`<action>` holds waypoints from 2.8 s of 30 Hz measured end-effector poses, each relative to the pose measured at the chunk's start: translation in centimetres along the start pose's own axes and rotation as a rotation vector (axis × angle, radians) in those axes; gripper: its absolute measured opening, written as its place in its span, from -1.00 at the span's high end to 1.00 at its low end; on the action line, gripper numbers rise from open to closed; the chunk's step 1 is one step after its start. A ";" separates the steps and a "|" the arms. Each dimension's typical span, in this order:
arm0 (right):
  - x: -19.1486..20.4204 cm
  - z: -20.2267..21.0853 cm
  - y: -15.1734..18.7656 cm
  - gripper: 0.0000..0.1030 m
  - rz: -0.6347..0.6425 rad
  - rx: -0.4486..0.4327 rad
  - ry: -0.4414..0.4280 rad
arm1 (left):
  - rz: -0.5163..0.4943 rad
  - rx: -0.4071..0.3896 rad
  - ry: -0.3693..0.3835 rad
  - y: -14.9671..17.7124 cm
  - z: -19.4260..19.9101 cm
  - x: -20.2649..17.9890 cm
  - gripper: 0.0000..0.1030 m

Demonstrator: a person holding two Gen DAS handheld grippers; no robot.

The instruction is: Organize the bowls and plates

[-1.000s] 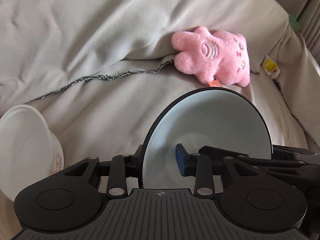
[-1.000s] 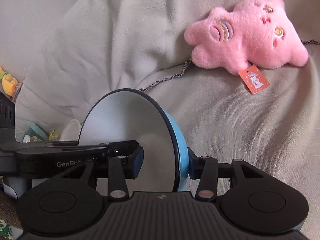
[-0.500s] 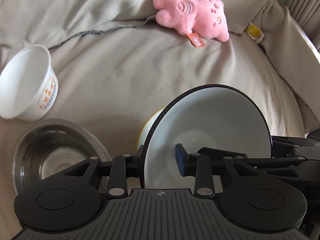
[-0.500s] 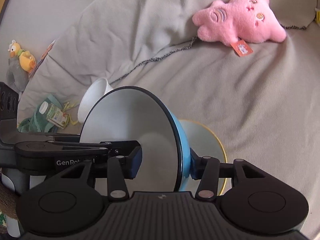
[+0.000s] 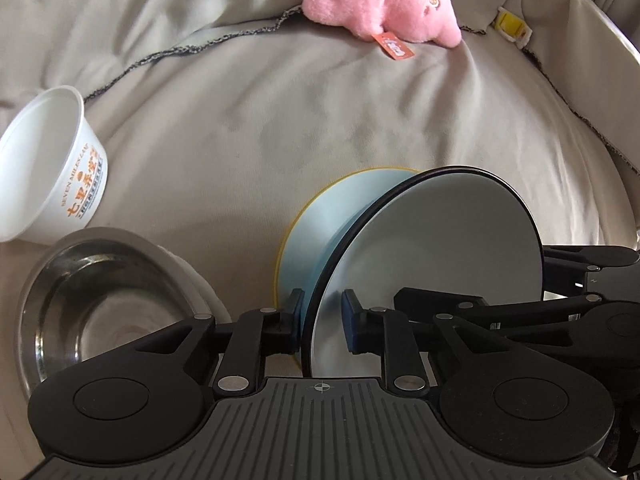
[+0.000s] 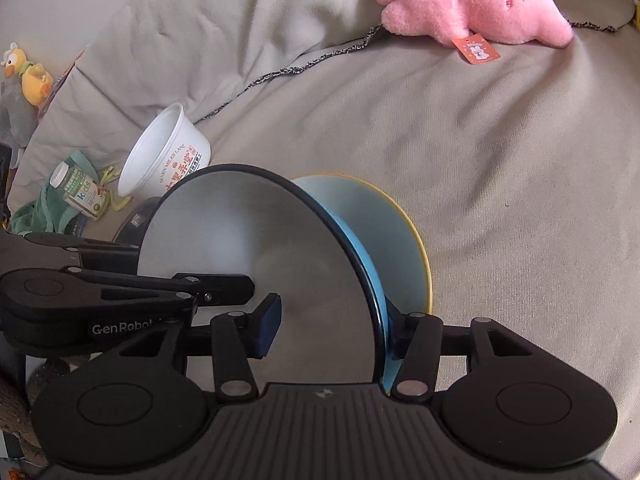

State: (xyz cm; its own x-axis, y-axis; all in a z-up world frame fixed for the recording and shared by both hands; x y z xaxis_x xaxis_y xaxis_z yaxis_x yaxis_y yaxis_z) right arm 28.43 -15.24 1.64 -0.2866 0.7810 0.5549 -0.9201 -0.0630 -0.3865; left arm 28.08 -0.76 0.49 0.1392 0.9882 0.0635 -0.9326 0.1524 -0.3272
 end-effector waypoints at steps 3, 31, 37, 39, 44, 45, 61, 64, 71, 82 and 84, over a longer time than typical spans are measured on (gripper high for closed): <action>0.1 -0.1 -0.1 0.00 0.027 -0.004 0.022 | -0.001 0.000 0.001 0.0 -0.1 0.0 0.57; 0.2 -0.9 -1.8 0.01 0.077 -0.014 0.065 | -0.022 -0.024 -0.008 -0.5 1.5 1.8 0.66; 0.4 0.3 -1.9 -0.02 0.100 -0.018 0.083 | -0.025 -0.049 -0.024 -1.1 1.6 1.7 0.66; 0.3 0.6 -1.8 -0.02 0.110 -0.024 0.092 | -0.052 -0.067 -0.053 -1.1 1.6 1.3 0.66; 0.4 2.3 -1.4 -0.12 0.125 -0.064 0.089 | -0.122 -0.097 -0.090 -0.9 1.0 0.4 0.54; 0.5 2.9 -1.3 -0.19 0.126 -0.082 0.085 | -0.122 -0.096 -0.085 -0.9 0.8 0.4 0.55; -3.8 1.1 2.9 -0.55 -0.119 -0.001 -0.082 | -0.049 -0.116 -0.005 -1.8 0.6 2.0 0.46; -4.0 0.5 3.4 -0.21 -0.169 0.010 -0.152 | -0.041 -0.082 0.006 -1.7 -0.8 1.7 0.48; -3.1 -0.7 3.1 -0.15 -0.131 -0.003 -0.165 | -0.067 -0.065 0.000 -1.5 -2.0 0.9 0.43; -2.9 -2.6 0.2 -0.15 -0.082 -0.072 -0.101 | -0.020 -0.132 -0.026 -3.2 -2.6 1.7 0.43; -2.9 -2.6 0.0 -0.16 -0.070 -0.078 -0.094 | -0.017 -0.130 -0.022 -3.0 -2.8 1.8 0.43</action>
State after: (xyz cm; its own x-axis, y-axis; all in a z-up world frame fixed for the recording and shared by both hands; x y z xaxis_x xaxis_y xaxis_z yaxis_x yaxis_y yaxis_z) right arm 29.95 -15.95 -1.89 -0.2495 0.7201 0.6474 -0.9162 0.0409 -0.3986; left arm 32.03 0.62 -1.02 0.1463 0.9851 0.0903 -0.8787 0.1713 -0.4456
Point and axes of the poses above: each gripper's, at about its wrist camera, not at the fingertips, and z roughly against the way its jaws point, x to its left, y to its underside, the point moved 2 cm from there along -z, roughly the way its jaws point, and after that the axes turned 12 degrees about -y, right-handed, at the moved point
